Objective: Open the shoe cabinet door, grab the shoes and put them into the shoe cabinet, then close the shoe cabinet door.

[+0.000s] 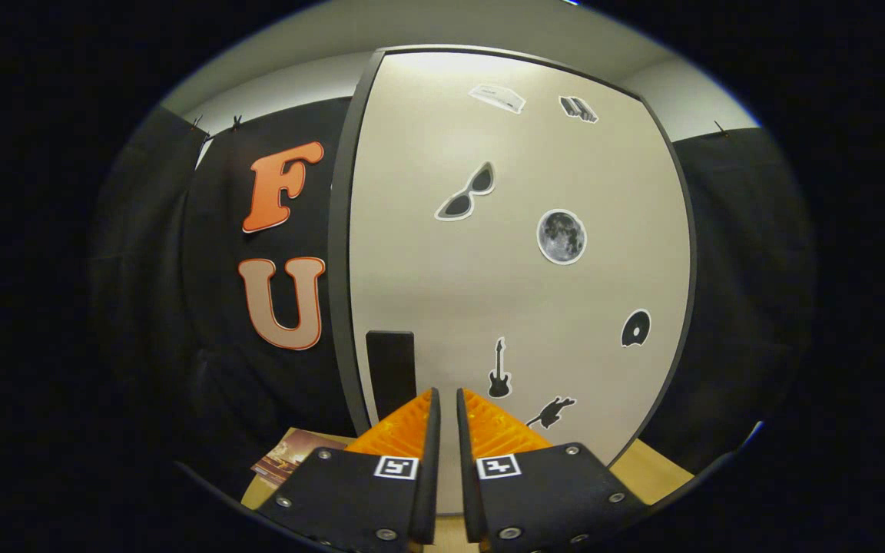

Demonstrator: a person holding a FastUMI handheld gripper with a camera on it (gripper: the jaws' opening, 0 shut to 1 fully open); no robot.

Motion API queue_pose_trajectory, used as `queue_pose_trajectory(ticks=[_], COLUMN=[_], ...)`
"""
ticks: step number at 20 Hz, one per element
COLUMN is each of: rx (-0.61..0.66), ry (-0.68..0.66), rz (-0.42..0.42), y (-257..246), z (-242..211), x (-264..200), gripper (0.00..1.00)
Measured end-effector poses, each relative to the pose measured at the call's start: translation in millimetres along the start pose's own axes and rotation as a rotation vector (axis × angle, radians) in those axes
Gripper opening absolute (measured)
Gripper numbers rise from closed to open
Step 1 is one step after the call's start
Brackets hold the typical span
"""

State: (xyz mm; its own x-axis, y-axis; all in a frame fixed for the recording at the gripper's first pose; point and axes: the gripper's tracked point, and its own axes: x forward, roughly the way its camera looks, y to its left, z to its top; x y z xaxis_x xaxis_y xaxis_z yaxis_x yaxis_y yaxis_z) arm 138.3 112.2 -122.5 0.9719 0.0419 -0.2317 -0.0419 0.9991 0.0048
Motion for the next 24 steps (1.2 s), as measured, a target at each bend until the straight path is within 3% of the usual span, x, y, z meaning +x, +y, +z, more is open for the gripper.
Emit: queue_pose_trajectory(ticks=[1, 2, 3, 5, 9, 14, 18, 19, 20, 24], rx=[0.014, 0.02, 0.023, 0.037, -0.027, -0.028, -0.054, -0.035, -0.025, -0.046], ry=[-0.003, -0.006, -0.006, -0.029, 0.02, 0.09, 0.076, 0.068, 0.062, 0.045], rz=[0.012, 0.027, 0.035, 0.059, 0.048, 0.031, -0.008, 0.008, 0.025, 0.093], y=[3.5, 8.4, 13.1, 26.3, 39.9, 48.3, 34.3, 34.0, 35.4, 34.1], z=[3.8, 5.7, 4.5, 6.3, -11.9, -36.7, -39.5, -40.3, -39.5, -38.8], x=[-3.7, -7.4, -11.6, -15.0, 8.0, 36.9, 44.2, 42.1, 39.0, 12.1], gripper=[0.33, 0.41, 0.55, 0.69, 0.82, 0.81, 0.58, 0.41, 0.35, 0.29])
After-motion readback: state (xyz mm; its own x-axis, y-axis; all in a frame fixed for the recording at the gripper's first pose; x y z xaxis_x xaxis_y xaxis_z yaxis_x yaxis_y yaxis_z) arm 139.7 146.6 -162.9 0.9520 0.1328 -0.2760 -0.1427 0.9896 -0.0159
